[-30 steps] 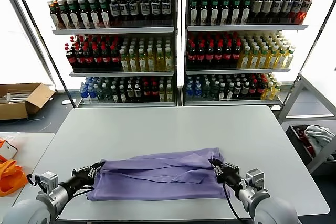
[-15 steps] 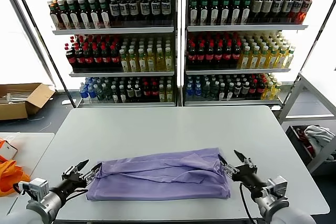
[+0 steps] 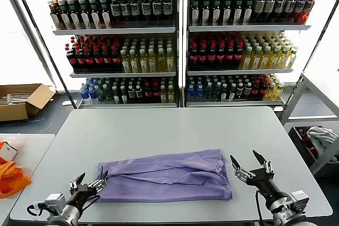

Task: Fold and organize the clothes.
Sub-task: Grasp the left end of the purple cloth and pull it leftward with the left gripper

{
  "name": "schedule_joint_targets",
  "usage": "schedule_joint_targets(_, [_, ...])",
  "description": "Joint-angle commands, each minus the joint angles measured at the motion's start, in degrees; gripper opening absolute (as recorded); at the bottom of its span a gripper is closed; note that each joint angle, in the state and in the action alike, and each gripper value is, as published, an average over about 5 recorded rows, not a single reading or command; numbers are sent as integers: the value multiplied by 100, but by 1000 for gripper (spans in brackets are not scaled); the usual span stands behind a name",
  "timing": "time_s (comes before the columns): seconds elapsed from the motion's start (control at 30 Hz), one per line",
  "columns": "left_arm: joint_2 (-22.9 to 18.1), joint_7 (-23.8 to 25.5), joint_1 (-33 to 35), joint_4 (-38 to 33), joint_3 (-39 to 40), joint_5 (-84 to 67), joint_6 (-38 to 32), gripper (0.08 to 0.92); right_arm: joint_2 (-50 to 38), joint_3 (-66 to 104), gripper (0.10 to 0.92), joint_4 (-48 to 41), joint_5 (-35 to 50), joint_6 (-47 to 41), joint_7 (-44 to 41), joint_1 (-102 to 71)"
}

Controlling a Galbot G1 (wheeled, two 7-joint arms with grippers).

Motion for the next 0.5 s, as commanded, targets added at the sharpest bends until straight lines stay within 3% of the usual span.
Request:
schedule_joint_targets(0.03, [-471, -887, -153, 261, 423, 163, 185, 803, 98, 221, 823, -82, 498, 113, -79, -135])
schedule_joint_targets(0.5, [-495, -620, -149, 442, 603, 446, 50, 430, -77, 195, 823, -340, 767, 44, -33, 169])
